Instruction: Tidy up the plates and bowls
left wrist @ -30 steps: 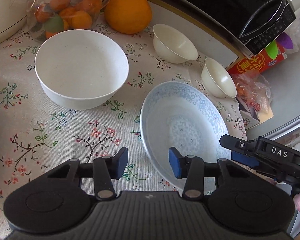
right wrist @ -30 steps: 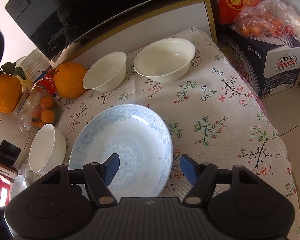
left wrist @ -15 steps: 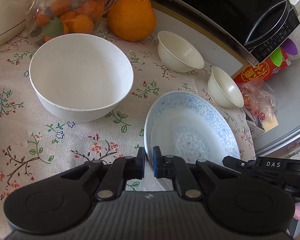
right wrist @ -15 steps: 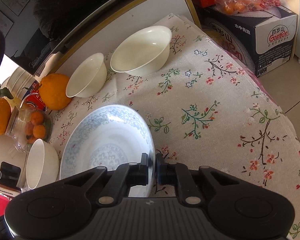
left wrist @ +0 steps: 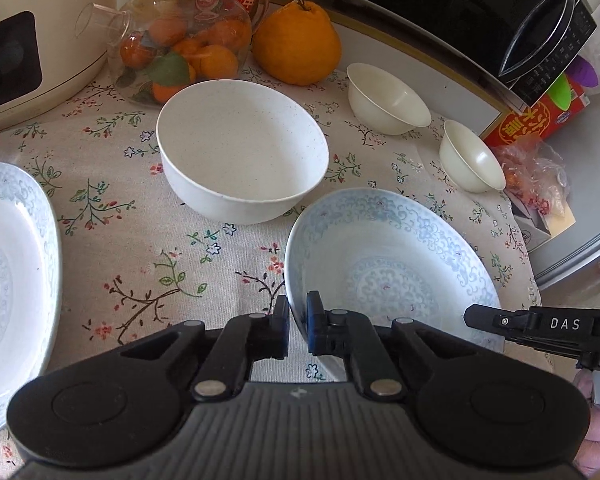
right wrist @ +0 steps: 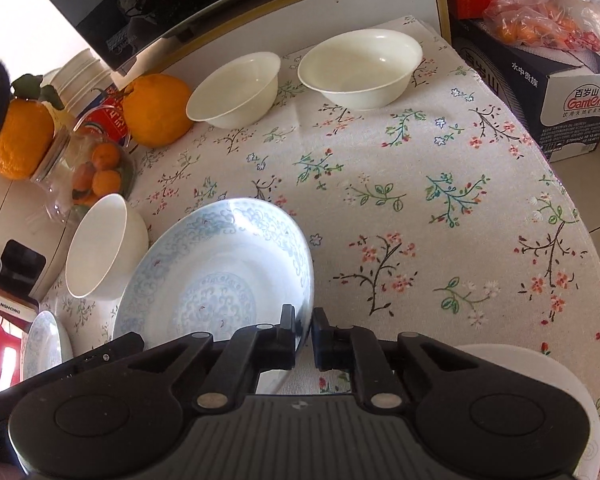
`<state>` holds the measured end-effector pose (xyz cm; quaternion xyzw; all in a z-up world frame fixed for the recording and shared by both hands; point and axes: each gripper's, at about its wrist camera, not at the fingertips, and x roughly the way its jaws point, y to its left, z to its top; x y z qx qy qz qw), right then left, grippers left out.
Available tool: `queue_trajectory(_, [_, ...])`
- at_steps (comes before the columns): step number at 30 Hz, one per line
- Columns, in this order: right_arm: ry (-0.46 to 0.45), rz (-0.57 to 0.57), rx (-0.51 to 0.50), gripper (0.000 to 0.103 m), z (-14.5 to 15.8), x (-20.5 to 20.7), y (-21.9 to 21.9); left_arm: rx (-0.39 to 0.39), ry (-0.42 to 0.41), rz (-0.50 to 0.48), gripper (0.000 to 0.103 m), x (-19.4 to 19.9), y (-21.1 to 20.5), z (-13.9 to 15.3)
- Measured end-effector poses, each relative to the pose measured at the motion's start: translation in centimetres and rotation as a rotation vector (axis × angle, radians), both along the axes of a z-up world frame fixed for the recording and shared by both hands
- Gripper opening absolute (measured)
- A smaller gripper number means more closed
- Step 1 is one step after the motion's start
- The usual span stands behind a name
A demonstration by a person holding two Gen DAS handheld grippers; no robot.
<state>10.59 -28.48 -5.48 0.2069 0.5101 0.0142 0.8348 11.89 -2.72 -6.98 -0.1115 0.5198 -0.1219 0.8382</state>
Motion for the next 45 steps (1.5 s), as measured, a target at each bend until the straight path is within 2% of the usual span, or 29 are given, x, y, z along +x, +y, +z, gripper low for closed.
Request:
queue_trajectory(9, [0.022,0.06,-0.051,0.009,-0.1,-0.7,2.6,0.036,-0.036,-0.03,0.007,-1.0,1.2,0.7])
queue_trajectory(14, [0.036,0.075,-0.082,0.01,-0.8,-0.6,3.4,0.052,-0.012,-0.04,0.007,-0.9,1.2,0.1])
queue_trajectory(30, [0.028,0.112,-0.146,0.015,-0.8,-1.0,4.6,0.06,-0.01,-0.059,0.01,-1.2,1.3,0.3])
queue_trajectory(35, [0.021,0.121,-0.165,0.018,-0.5,-1.2,5.0,0.078,-0.004,-0.059,0.022,-1.6,1.6,0.6])
queue_trajectory(37, [0.012,0.121,-0.168,0.026,-0.2,-1.3,5.0,0.074,-0.004,-0.057,0.024,-1.8,1.9,0.8])
queue_trajectory(39, [-0.001,0.12,-0.173,0.038,0.1,-1.6,4.9,0.074,-0.008,-0.059,0.028,-2.1,2.1,1.1])
queue_trajectory(41, [-0.015,0.121,-0.177,0.042,0.5,-1.9,4.9,0.074,-0.022,-0.061,0.044,-2.4,2.5,1.6])
queue_trajectory(42, [-0.021,0.122,-0.179,0.047,0.8,-2.1,5.0,0.069,-0.03,-0.062,0.048,-2.7,2.6,1.8])
queue_trajectory(43, [-0.029,0.123,-0.181,0.051,1.0,-2.2,5.0,0.065,-0.038,-0.065,0.056,-2.9,2.8,2.1])
queue_trajectory(44, [-0.042,0.122,-0.183,0.061,1.4,-2.4,5.0,0.062,-0.047,-0.068,0.065,-3.1,3.0,2.3])
queue_trajectory(45, [-0.061,0.118,-0.191,0.068,1.8,-2.7,5.0,0.062,-0.063,-0.07,0.07,-3.5,3.3,2.6])
